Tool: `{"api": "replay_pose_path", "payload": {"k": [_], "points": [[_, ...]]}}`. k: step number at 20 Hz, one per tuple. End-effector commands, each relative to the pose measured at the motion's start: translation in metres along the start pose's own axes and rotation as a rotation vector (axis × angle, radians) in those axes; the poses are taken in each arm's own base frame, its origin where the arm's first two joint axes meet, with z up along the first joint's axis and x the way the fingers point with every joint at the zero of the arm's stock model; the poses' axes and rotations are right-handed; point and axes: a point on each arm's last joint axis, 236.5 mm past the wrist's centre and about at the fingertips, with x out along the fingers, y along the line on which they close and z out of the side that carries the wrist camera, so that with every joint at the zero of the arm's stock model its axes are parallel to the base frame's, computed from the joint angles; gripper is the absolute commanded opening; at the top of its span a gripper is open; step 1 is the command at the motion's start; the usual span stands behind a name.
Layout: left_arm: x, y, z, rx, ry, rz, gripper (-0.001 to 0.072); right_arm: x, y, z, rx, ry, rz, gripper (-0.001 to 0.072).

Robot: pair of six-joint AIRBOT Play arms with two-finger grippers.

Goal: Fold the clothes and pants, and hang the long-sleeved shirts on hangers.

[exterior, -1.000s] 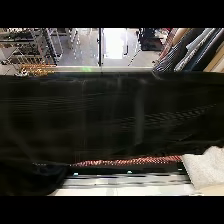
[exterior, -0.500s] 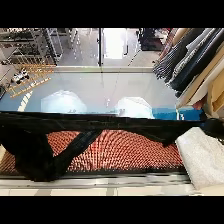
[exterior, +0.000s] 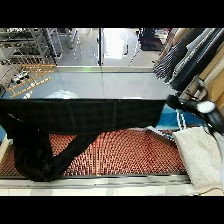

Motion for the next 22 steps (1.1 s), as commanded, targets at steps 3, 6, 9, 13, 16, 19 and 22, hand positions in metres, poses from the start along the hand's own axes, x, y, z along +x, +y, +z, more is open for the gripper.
{"api": "replay_pose_path", "payload": {"k": [3, 6, 9, 13, 16, 19, 22], "points": [[0.054, 0.017, 0.041, 0.255, -0.187, 0.202, 0.0644, 0.088, 0.004, 0.016, 0.005, 0.023, 0.024, 0.0418], [0.021, 0.04, 0.052, 0.308, -0.117, 0.314, 0.0645, 0.065, -0.001, -0.009, 0.009, 0.194, 0.049, 0.0512], [-0.04, 0.09, 0.002, 0.169, 0.174, 0.514, 0.0644, 0.036, 0.004, -0.049, -0.029, 0.394, 0.095, 0.0512], [-0.116, 0.112, -0.139, -0.027, 0.768, 0.599, 0.0641, 0.001, 0.047, -0.135, -0.105, 0.61, 0.202, 0.0512], [-0.117, 0.103, -0.201, -0.191, 0.853, 0.519, 0.0632, -0.034, 0.103, -0.211, -0.022, 0.738, 0.37, 0.0512], [-0.11, 0.109, -0.234, -0.288, 0.833, 0.506, 0.0631, -0.051, 0.145, -0.282, 0.033, 0.846, 0.422, 0.0512], [-0.1, 0.123, -0.248, -0.336, 0.76, 0.524, 0.0631, -0.034, 0.18, -0.331, 0.049, 0.853, 0.374, 0.0511]]}}
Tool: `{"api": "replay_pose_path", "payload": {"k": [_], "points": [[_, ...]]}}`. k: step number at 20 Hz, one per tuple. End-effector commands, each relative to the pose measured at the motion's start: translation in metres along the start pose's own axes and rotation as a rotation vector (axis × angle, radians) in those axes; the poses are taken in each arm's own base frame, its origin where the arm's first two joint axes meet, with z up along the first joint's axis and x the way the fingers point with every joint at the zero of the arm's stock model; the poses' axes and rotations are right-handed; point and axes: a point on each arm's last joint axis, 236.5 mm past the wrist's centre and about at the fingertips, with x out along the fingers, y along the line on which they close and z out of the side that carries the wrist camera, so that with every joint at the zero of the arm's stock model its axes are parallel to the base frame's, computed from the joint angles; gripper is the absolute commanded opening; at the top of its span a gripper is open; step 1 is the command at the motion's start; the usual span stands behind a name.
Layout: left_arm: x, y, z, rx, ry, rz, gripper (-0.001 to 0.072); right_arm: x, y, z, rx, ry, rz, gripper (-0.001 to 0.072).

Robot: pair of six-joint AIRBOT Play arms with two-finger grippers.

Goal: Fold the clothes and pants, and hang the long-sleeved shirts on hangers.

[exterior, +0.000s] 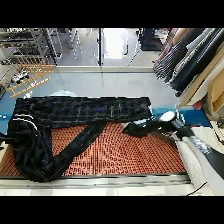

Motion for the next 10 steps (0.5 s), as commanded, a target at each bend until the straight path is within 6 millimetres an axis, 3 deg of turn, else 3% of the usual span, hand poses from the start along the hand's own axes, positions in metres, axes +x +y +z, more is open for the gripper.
{"api": "replay_pose_path", "payload": {"k": [1, 6, 10], "points": [[0.026, 0.009, -0.008, -0.093, -0.034, -0.02, 0.0631, 0.063, 0.03, -0.028, 0.069, 0.001, 0.009, 0.0511], [0.036, 0.021, 0.018, -0.161, -0.185, -0.009, 0.0611, 0.131, 0.049, -0.019, 0.098, 0.011, -0.004, 0.0496], [0.032, 0.023, 0.039, -0.192, -0.276, -0.013, 0.0576, 0.17, 0.053, 0.016, 0.146, 0.006, 0.005, 0.0482]]}}
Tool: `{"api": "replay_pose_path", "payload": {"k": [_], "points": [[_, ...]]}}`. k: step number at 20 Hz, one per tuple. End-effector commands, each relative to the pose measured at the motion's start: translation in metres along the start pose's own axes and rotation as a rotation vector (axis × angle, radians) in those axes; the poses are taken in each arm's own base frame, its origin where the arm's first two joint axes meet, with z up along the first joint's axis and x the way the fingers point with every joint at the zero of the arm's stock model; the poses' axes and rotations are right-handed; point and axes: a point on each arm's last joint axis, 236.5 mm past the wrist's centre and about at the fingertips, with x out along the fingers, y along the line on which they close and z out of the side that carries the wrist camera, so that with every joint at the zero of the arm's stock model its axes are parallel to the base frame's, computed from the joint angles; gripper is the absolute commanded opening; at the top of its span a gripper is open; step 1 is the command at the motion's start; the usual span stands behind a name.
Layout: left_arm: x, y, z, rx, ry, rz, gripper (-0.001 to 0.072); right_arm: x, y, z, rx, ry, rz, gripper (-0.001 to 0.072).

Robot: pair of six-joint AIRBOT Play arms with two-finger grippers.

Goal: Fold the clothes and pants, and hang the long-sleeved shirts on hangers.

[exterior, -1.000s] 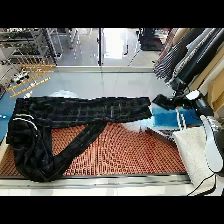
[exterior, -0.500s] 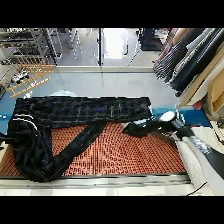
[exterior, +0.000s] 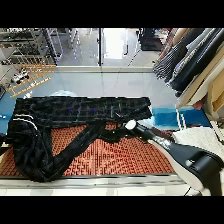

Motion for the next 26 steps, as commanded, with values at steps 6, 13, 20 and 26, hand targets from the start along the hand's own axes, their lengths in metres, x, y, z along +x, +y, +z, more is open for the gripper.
{"api": "replay_pose_path", "payload": {"k": [6, 13, 20, 26], "points": [[0.008, -0.006, 0.023, -0.058, -0.103, -0.031, 0.0179, 0.061, 0.007, 0.036, 0.098, 0.071, -0.015, 0.0306], [-0.059, -0.048, 0.074, 0.078, -0.24, -0.131, 0.0016, -0.019, -0.031, 0.04, -0.258, 0.141, -0.37, 0.0011], [-0.127, -0.08, 0.097, 0.298, -0.304, -0.055, 0.0015, -0.334, -0.017, 0.031, -0.48, -0.117, -0.883, 0.0007], [-0.082, -0.079, 0.042, 0.385, -0.035, -0.023, 0.0014, -0.298, -0.023, 0.1, -0.247, -0.23, -0.385, 0.001]]}}
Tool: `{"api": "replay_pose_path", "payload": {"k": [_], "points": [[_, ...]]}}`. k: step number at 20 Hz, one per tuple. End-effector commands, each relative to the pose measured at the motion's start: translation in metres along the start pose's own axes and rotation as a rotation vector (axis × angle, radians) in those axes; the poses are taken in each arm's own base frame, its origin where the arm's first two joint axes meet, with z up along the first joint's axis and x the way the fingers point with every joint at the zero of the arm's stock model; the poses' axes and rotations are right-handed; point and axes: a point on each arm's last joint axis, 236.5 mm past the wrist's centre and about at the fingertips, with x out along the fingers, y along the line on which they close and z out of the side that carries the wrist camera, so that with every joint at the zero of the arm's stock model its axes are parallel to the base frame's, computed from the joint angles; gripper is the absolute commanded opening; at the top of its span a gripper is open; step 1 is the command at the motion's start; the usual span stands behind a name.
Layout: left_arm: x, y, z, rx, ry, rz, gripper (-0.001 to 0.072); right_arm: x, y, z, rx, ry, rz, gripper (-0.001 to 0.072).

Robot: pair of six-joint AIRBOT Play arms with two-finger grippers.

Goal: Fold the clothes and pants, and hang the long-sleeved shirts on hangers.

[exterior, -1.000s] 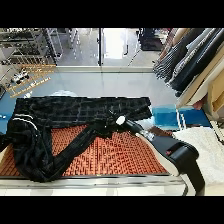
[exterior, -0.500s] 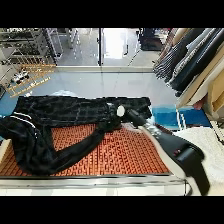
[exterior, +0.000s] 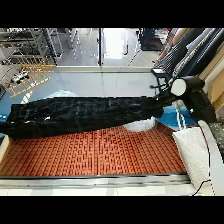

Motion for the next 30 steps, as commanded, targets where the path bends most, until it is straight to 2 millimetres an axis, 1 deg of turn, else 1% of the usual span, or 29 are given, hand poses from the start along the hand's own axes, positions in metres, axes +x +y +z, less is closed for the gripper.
{"api": "replay_pose_path", "payload": {"k": [1, 2, 3, 4, 5, 7, 8, 9, 10, 11, 12, 13, 14, 15, 17, 18, 19, 21, 24, 25, 26, 27, 28, 29, 30], "points": [[0.007, -0.004, -0.022, 0.066, 0.103, -0.001, 0.0014, 0.014, -0.005, -0.016, 0.088, 0.108, 0.212, 0.001], [0.006, -0.002, -0.024, 0.1, 0.11, 0.003, 0.0015, 0.023, -0.01, -0.037, 0.055, 0.176, 0.208, 0.0031], [0.005, 0.0, -0.027, 0.131, 0.123, 0.006, 0.0015, 0.032, -0.018, -0.056, 0.055, 0.229, 0.188, 0.0277], [0.004, 0.003, -0.031, 0.154, 0.143, 0.016, 0.0015, 0.041, -0.027, -0.075, 0.062, 0.282, 0.157, 0.0553], [0.004, 0.005, -0.034, 0.16, 0.155, 0.027, 0.0015, 0.052, -0.039, -0.097, 0.07, 0.329, 0.116, 0.0576], [0.003, 0.011, -0.037, 0.168, 0.168, 0.048, 0.0015, 0.072, -0.058, -0.133, 0.151, 0.358, 0.062, 0.056], [0.003, 0.011, -0.036, 0.168, 0.168, 0.048, 0.0015, 0.081, -0.067, -0.15, 0.224, 0.346, 0.056, 0.0558], [0.003, 0.011, -0.036, 0.168, 0.168, 0.048, 0.0015, 0.09, -0.075, -0.169, 0.315, 0.331, 0.066, 0.0515], [0.003, 0.011, -0.036, 0.168, 0.168, 0.048, 0.0016, 0.097, -0.081, -0.183, 0.405, 0.307, 0.087, 0.0509], [0.003, 0.011, -0.037, 0.168, 0.168, 0.048, 0.0016, 0.107, -0.086, -0.19, 0.518, 0.256, 0.118, 0.051], [0.003, 0.011, -0.037, 0.168, 0.169, 0.048, 0.0016, 0.115, -0.091, -0.188, 0.619, 0.194, 0.156, 0.0515], [0.003, 0.011, -0.037, 0.168, 0.169, 0.048, 0.0016, 0.122, -0.099, -0.179, 0.699, 0.113, 0.189, 0.0517], [0.003, 0.011, -0.037, 0.168, 0.17, 0.047, 0.0016, 0.126, -0.11, -0.166, 0.76, 0.034, 0.204, 0.0517], [0.003, 0.011, -0.037, 0.167, 0.172, 0.047, 0.0016, 0.127, -0.126, -0.151, 0.821, -0.044, 0.209, 0.0517], [0.003, 0.011, -0.037, 0.167, 0.172, 0.047, 0.0016, 0.127, -0.152, -0.132, 0.901, -0.129, 0.218, 0.0496], [0.003, 0.011, -0.037, 0.168, 0.172, 0.047, 0.0016, 0.13, -0.157, -0.126, 0.902, -0.139, 0.227, 0.0494], [0.003, 0.011, -0.037, 0.167, 0.172, 0.047, 0.0016, 0.133, -0.158, -0.12, 0.889, -0.142, 0.241, 0.0493], [0.003, 0.01, -0.037, 0.167, 0.172, 0.047, 0.0016, 0.145, -0.156, -0.109, 0.887, -0.135, 0.273, 0.0459], [0.003, 0.01, -0.038, 0.163, 0.176, 0.045, 0.0016, 0.168, -0.137, -0.104, 0.837, -0.061, 0.317, 0.0458], [0.003, 0.01, -0.039, 0.163, 0.179, 0.043, 0.0016, 0.176, -0.134, -0.1, 0.827, -0.053, 0.317, 0.0454], [0.003, 0.009, -0.04, 0.163, 0.184, 0.04, 0.0016, 0.181, -0.131, -0.094, 0.825, -0.053, 0.324, 0.042], [0.003, 0.009, -0.041, 0.162, 0.187, 0.039, 0.0016, 0.184, -0.128, -0.086, 0.822, -0.054, 0.337, 0.0353], [0.002, 0.009, -0.042, 0.162, 0.189, 0.038, 0.0016, 0.185, -0.126, -0.079, 0.827, -0.056, 0.342, 0.021], [0.002, 0.008, -0.043, 0.153, 0.193, 0.033, 0.0016, 0.182, -0.127, -0.069, 0.83, -0.072, 0.346, 0.0036], [0.002, 0.004, -0.042, 0.122, 0.19, 0.021, 0.0016, 0.173, -0.129, -0.056, 0.824, -0.099, 0.351, 0.0012]]}}
